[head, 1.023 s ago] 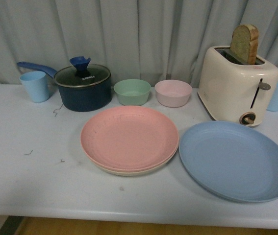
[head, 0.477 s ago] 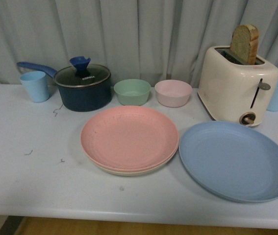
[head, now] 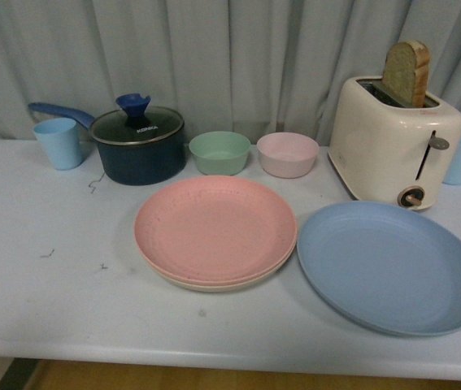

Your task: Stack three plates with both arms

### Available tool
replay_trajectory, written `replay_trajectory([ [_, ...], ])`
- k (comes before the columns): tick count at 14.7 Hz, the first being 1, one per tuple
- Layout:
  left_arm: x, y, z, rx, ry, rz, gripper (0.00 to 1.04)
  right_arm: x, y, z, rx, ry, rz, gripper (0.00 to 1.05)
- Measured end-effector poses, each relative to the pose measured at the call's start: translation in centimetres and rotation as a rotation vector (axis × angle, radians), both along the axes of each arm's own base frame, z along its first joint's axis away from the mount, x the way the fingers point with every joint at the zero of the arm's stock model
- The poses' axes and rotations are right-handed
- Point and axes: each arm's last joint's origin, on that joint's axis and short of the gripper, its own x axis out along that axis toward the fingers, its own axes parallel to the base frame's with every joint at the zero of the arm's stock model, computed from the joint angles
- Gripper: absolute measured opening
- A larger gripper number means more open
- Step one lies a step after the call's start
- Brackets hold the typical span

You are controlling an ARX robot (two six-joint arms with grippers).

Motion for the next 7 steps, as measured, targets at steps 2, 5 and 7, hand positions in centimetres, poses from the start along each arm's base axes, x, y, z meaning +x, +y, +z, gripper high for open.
replay_trajectory([
  [2,0.0,0.0,0.0,0.0,0.002,0.0,0.17,0.0,0.0,0.0,0.0,0.0,0.0,0.98],
  [5,0.0,0.0,0.0,0.0,0.002,0.0,0.55,0.0,-0.1,-0.2,0.022,0.074,0.062,0.98],
  [7,0.0,0.0,0.0,0.0,0.002,-0.001,0.83,1.3,-1.7,1.0,0.127,0.153,0.164,0.98],
])
